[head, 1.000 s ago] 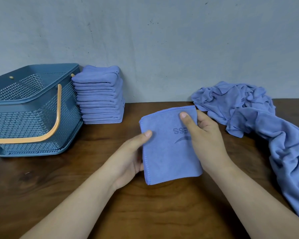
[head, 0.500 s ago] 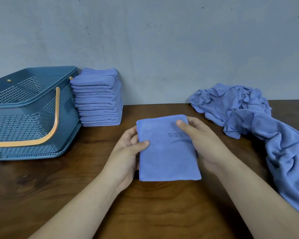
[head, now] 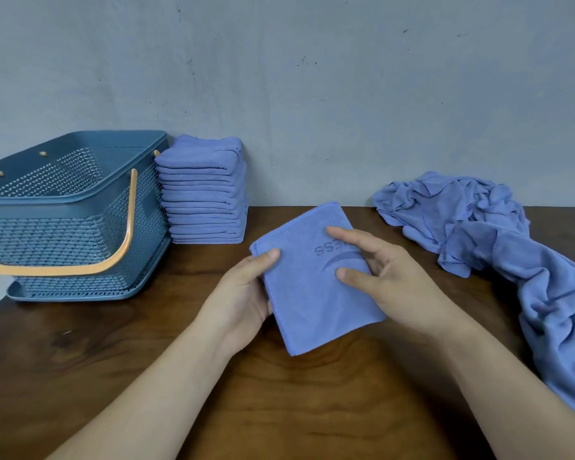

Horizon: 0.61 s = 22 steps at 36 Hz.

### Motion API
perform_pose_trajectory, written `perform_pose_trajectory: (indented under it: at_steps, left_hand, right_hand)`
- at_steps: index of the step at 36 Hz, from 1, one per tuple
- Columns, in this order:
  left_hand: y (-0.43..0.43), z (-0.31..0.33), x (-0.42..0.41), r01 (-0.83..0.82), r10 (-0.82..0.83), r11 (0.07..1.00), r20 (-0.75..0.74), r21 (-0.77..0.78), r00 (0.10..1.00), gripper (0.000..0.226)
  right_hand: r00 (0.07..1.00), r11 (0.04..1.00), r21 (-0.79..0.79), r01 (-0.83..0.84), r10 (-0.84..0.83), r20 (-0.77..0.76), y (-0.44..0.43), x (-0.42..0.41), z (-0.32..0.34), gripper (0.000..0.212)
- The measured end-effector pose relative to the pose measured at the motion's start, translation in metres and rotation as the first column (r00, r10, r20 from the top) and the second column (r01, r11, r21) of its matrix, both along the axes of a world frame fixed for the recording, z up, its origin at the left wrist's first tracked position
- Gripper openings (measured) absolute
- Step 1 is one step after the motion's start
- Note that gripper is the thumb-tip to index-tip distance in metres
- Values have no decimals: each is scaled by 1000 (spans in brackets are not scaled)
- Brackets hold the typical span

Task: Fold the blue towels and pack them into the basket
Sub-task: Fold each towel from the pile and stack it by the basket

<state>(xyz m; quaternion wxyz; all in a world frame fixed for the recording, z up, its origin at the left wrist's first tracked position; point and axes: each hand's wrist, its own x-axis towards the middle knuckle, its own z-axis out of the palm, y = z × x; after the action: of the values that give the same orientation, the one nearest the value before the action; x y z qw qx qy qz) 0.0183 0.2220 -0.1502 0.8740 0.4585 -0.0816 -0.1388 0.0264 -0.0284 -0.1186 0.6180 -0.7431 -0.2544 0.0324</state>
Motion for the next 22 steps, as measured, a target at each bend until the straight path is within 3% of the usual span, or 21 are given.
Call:
perform_pose_trajectory:
  at_steps: [4,9,13,18,22]
  left_hand:
    - [7,-7,6,-223,223,975,-20,9,975,55]
    - [19,0,9,-328,328,944,16,-31,944,46]
    - [37,13,12,-355,362,931,76,-86,929,47]
    - [66,28,14,-277,331,929,211,-246,920,50]
    - [88,35,12,-196,322,874,226,-445,919,57]
  right_hand:
    - [999,999,-32,-33,34,21,7,-3,1,64]
    - [997,991,-136,-12,22,73,25,3,12,86]
    - [983,976,-217,-23,62,173,41,19,38,87]
    - [933,951,-296,-89,184,310,69,42,83,84]
    - [882,954,-241,-177,263,392,99,68,126,83]
